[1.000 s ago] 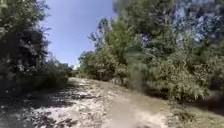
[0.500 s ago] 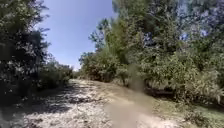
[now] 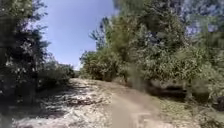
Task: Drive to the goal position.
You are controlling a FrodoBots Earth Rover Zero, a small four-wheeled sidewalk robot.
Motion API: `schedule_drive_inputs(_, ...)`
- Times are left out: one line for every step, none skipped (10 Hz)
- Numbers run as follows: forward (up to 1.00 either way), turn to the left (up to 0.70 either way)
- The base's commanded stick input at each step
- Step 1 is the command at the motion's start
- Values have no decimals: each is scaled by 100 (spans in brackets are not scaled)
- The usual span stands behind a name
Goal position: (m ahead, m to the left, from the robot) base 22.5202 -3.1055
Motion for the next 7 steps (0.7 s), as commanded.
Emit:
schedule_drive_inputs(45, 2)
schedule_drive_inputs(45, 6)
schedule_drive_inputs(45, 18)
schedule_drive_inputs(45, 27)
schedule_drive_inputs(45, 27)
schedule_drive_inputs(45, 27)
schedule_drive_inputs(45, 27)
